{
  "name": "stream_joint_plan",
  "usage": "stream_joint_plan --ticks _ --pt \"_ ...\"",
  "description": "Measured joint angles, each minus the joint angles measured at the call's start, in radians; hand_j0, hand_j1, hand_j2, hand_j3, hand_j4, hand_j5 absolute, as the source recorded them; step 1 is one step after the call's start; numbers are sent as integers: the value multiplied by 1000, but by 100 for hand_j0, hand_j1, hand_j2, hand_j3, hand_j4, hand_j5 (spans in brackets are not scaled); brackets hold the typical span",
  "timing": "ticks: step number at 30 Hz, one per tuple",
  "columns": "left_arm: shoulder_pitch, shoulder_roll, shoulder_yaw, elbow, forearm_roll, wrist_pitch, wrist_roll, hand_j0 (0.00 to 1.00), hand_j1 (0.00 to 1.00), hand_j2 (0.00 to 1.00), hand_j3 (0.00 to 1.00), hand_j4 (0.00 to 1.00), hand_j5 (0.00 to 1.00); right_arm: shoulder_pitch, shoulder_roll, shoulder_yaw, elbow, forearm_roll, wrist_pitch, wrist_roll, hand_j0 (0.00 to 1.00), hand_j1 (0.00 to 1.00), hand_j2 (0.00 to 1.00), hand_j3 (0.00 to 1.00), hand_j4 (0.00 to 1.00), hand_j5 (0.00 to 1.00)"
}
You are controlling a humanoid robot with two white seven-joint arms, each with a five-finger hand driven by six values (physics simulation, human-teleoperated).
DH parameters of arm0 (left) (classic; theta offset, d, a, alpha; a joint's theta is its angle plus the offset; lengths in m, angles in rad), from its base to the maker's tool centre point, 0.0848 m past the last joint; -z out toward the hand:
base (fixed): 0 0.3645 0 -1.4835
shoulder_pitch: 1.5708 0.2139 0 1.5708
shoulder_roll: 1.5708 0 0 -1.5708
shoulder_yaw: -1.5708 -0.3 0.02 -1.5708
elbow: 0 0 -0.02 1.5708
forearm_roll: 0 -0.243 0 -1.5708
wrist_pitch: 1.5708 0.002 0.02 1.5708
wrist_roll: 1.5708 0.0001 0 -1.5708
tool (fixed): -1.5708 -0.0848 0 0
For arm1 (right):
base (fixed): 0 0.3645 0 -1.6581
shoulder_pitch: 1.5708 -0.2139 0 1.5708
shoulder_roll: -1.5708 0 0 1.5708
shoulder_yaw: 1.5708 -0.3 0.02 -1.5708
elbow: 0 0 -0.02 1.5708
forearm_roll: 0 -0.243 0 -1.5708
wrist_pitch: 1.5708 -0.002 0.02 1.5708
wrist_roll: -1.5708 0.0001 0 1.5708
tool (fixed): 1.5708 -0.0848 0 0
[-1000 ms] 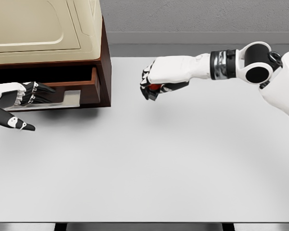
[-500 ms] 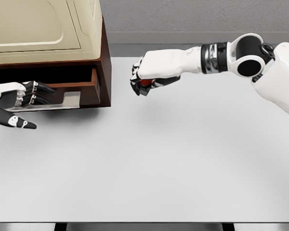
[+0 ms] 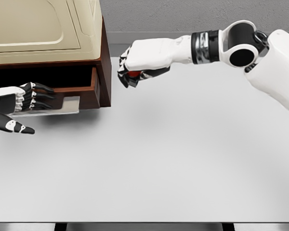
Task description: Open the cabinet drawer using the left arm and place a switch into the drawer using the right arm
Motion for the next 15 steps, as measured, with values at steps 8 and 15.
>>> stream_joint_plan --ticks 8,15 --pt "10 1 -2 -3 36 2 35 83 83 83 83 83 83 -28 27 7 -2 -9 13 0 41 41 41 41 41 41" --pt "17 -3 6 4 54 7 22 94 94 94 94 94 94 -54 47 13 -7 -25 27 0 41 41 41 41 41 41"
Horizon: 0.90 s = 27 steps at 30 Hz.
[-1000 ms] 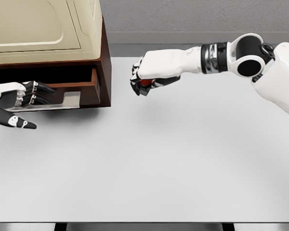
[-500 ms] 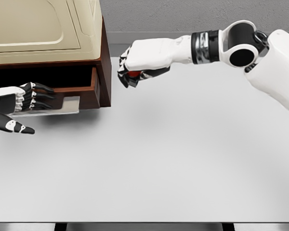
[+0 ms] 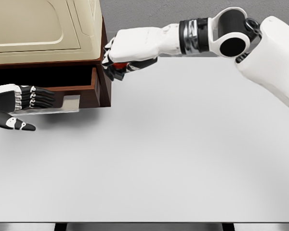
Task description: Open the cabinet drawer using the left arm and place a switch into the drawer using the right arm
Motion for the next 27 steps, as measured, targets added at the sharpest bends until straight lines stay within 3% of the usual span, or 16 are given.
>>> stream_joint_plan --ticks 12,27 --pt "7 11 -3 -4 32 2 -6 100 100 100 100 100 100 -29 6 11 -26 -42 5 0 41 41 41 41 41 41" --pt "13 28 -12 -12 70 3 -6 100 100 100 100 100 100 -66 75 23 -19 -60 50 0 41 41 41 41 41 41"
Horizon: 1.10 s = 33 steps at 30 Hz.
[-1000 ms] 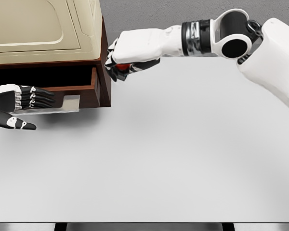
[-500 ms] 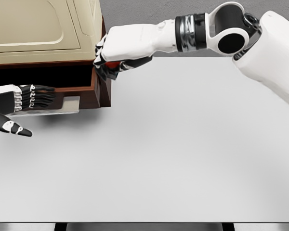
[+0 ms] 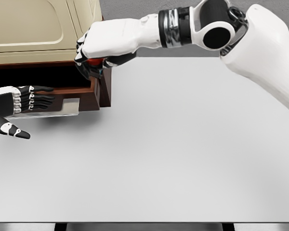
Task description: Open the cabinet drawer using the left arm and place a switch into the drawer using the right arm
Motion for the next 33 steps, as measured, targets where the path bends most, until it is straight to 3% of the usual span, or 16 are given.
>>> stream_joint_plan --ticks 10,33 --pt "-3 -6 2 2 -15 -1 0 100 100 100 100 100 100 -14 50 19 16 -1 54 0 41 41 41 41 41 41" --pt "-2 -13 8 7 -24 -2 0 100 100 100 100 100 100 -35 160 42 158 -1 63 0 40 40 40 40 40 40"
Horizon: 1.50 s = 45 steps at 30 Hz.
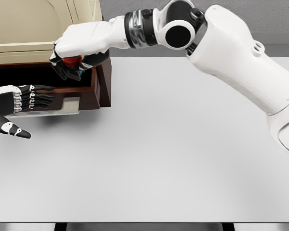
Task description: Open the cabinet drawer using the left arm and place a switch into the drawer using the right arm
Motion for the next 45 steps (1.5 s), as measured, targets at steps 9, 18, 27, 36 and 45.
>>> stream_joint_plan --ticks 9,18,27,36,45 --pt "1 -2 3 1 -1 0 0 100 100 100 100 100 100 -8 47 1 74 3 -9 0 40 40 40 40 40 40" --pt "-4 -14 8 7 -29 1 -3 100 100 100 100 100 100 -6 55 5 104 5 -12 0 49 49 49 49 49 49" --pt "-6 -19 11 12 -37 1 -9 100 100 100 100 100 100 -6 55 7 125 8 14 0 100 100 100 100 100 100" --pt "-1 -24 17 14 -37 -5 -17 100 100 100 100 100 100 2 12 11 31 4 -31 0 100 100 100 100 100 100" --pt "-3 -38 27 25 -43 4 -30 100 100 100 100 100 100 143 -410 -89 -160 -125 -162 0 100 100 100 100 100 100"
